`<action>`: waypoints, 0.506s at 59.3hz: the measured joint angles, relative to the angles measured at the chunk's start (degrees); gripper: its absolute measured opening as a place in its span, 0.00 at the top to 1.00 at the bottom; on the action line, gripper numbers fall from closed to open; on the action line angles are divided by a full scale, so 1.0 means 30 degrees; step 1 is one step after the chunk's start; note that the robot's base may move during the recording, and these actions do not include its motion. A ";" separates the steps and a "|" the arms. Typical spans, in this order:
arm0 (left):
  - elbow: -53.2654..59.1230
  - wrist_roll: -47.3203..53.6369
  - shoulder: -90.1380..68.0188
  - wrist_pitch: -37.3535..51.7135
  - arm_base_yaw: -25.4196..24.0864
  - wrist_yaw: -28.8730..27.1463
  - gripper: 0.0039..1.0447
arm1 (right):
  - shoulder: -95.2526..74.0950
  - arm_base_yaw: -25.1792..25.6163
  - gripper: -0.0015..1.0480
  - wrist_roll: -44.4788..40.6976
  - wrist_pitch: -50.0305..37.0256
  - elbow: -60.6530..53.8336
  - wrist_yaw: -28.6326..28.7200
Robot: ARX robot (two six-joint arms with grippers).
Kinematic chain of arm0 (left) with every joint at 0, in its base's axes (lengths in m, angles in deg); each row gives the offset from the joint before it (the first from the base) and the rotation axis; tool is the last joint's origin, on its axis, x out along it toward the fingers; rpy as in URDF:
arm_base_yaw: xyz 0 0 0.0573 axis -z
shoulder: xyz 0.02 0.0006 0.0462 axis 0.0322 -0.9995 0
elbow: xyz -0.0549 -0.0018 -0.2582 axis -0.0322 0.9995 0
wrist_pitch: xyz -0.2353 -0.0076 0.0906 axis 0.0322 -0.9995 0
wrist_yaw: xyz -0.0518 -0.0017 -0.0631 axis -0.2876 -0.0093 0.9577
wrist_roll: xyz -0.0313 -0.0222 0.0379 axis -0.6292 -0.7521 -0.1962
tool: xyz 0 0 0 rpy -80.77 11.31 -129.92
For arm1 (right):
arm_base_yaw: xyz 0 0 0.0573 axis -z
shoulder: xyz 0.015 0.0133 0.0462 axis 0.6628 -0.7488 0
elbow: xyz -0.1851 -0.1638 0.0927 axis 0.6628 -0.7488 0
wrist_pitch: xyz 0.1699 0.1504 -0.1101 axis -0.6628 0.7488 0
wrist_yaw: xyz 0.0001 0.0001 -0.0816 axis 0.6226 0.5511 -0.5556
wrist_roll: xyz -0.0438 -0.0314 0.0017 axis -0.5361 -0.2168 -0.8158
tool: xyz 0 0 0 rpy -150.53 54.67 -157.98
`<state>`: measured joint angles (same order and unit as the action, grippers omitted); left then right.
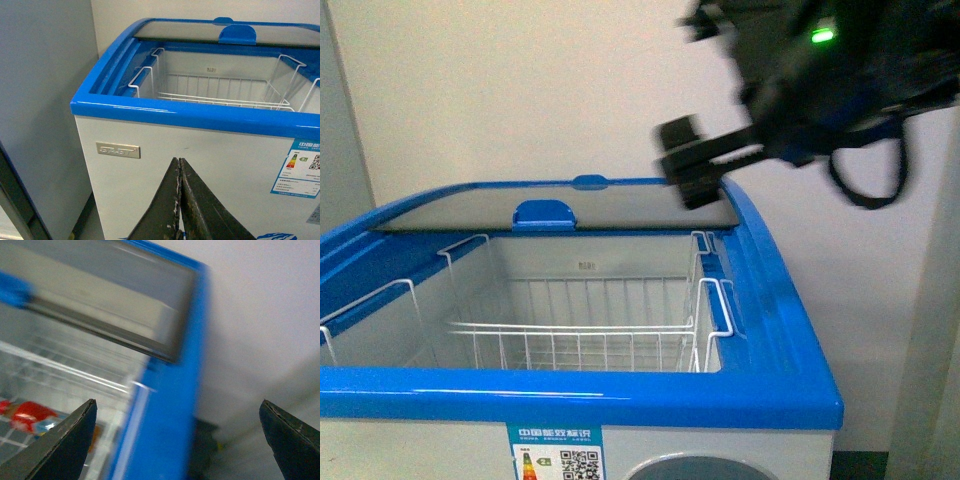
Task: Put drink in fridge
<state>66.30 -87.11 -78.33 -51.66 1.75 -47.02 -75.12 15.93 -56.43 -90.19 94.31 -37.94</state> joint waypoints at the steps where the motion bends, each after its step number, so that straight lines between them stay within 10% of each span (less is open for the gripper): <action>1: 0.0000 -0.0007 0.0000 0.0000 0.0000 0.0000 0.98 | 0.0648 0.0335 0.07 0.0918 0.0597 -0.0423 -0.0816; 15: 0.0000 -0.0007 0.0000 0.0000 0.0000 0.0007 0.67 | 0.8073 0.2222 0.07 0.8677 0.6739 -0.6703 -0.5865; 25: 0.0000 -0.0007 0.0000 0.0000 0.0000 0.0000 0.33 | 1.5875 -0.0903 0.08 1.4265 1.3398 -1.1606 -0.9092; 30: 0.0000 -0.0007 0.0000 0.0000 0.0000 -0.0007 0.14 | 2.2046 -0.2965 0.24 1.0397 0.5792 -1.6560 -0.3672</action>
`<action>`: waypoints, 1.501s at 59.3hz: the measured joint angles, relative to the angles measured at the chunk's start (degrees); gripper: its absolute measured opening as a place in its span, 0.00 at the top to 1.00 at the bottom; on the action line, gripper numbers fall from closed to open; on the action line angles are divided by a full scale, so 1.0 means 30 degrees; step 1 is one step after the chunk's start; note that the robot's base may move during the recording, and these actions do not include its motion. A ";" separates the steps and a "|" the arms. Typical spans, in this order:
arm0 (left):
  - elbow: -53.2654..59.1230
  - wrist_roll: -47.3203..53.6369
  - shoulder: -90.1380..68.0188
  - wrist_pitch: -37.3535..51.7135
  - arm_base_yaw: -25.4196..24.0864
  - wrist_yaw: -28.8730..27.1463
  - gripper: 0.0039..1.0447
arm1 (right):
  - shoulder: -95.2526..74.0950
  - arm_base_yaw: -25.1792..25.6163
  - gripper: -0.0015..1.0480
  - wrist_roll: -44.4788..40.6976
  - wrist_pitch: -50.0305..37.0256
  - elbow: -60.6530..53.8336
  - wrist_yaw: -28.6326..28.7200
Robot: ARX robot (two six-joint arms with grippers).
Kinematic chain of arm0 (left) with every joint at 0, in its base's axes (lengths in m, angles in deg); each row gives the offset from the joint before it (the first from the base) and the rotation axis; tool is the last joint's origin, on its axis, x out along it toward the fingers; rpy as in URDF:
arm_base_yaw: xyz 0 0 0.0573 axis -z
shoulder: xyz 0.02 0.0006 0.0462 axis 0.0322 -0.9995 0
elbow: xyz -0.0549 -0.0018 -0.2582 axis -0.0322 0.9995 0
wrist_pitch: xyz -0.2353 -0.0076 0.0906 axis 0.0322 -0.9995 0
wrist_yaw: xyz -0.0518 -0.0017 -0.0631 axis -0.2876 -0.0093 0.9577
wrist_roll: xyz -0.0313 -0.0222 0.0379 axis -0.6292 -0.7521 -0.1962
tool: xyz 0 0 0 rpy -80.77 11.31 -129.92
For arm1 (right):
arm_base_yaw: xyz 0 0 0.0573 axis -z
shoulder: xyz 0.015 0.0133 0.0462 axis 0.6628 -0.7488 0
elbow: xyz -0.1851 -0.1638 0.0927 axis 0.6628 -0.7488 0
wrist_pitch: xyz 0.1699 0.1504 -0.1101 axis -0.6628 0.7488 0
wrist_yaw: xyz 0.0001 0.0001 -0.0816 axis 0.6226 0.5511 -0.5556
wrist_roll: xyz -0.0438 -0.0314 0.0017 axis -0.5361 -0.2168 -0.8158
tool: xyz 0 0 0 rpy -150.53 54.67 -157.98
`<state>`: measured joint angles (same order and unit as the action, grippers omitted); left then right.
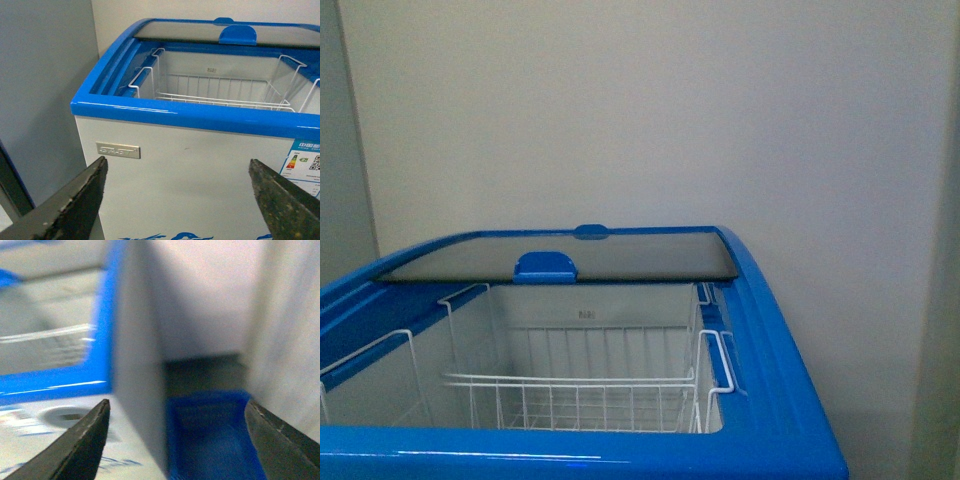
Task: Put drink in fridge
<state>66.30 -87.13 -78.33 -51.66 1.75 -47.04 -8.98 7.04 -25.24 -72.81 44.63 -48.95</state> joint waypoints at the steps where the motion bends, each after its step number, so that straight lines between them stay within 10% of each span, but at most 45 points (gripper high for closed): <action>1: 0.0000 0.0000 0.0000 0.0000 0.0000 0.0022 0.11 | 0.0969 0.0015 0.27 -0.0969 -0.1158 -0.0794 0.0794; 21: 0.0000 0.0007 0.0007 0.0000 0.0000 0.0000 0.08 | 0.7031 0.6550 0.97 -0.6513 -0.3628 -0.5617 0.7890; 41: 0.0000 0.0007 0.0007 0.0000 0.0000 0.0007 0.08 | 0.8400 1.1278 0.97 -0.6666 -0.3555 -0.6914 1.2349; 84: 0.0000 0.0007 0.0007 0.0000 0.0000 0.0015 0.08 | 0.9734 1.1453 0.97 -0.6674 -0.3716 -0.8204 1.2568; 89: 0.0000 0.0015 0.0007 0.0000 0.0000 0.0015 0.08 | 0.9734 1.1453 0.82 -0.6710 -0.3716 -0.8204 1.2568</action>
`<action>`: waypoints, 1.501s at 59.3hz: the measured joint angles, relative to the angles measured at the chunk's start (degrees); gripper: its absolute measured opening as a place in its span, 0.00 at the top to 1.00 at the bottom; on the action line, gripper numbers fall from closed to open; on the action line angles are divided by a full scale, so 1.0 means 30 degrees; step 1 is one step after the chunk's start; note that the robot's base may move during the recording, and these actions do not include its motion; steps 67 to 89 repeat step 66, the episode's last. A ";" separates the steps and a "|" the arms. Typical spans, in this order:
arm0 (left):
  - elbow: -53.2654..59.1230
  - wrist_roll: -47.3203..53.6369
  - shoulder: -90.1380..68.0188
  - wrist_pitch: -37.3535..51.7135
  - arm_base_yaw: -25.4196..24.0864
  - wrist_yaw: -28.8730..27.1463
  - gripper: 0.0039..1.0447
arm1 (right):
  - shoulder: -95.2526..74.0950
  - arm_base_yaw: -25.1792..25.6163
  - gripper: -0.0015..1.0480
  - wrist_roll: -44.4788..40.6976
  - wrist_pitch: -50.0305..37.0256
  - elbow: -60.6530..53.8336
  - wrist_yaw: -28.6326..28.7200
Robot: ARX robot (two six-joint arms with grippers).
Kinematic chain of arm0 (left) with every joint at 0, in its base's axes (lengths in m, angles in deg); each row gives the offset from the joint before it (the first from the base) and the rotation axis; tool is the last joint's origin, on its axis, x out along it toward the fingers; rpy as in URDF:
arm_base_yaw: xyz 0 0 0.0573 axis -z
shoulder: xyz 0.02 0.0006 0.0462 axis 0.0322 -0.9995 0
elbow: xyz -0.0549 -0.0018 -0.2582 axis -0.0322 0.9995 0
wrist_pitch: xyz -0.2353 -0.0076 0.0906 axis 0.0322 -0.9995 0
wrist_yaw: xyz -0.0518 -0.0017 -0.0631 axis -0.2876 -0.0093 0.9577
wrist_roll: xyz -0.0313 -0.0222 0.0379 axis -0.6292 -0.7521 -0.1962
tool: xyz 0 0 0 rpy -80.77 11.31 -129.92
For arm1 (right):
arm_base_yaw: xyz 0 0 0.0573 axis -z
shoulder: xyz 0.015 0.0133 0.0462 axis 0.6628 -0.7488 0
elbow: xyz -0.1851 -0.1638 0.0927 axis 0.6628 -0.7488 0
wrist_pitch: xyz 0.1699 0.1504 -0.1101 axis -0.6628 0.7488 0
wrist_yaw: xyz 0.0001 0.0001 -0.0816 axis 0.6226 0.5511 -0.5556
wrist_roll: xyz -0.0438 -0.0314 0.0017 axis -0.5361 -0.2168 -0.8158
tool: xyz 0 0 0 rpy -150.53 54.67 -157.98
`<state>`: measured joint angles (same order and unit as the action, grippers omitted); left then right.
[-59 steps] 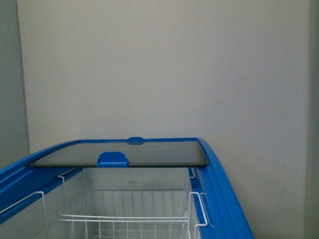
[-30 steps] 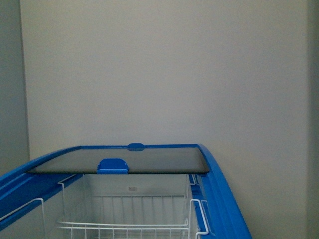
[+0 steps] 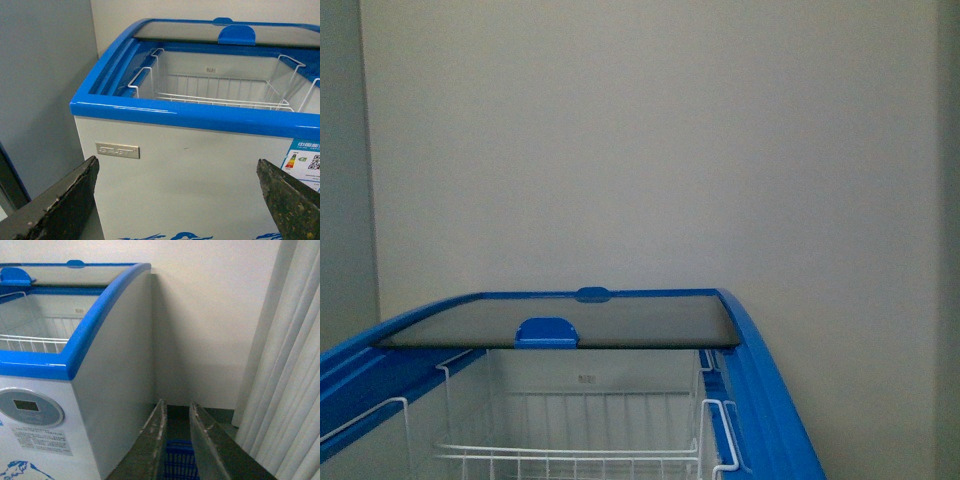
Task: Put drink in fridge
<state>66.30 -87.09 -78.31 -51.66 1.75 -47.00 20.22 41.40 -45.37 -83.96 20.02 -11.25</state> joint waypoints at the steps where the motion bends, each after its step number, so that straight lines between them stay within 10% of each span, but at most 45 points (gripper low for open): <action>1: 0.0000 0.0000 0.0000 0.0000 0.0000 -0.0007 0.08 | 0.0000 0.0000 0.80 0.0000 0.0000 0.0000 0.0007; 28: 0.0000 0.0000 0.0000 0.0000 0.0000 0.0000 0.08 | 0.0007 0.0000 0.06 0.0000 0.0000 0.0000 0.0007; 89: 0.0000 -0.0007 0.0000 0.0000 0.0000 0.0000 0.08 | 0.0007 0.0000 0.07 0.0000 0.0000 0.0000 0.0007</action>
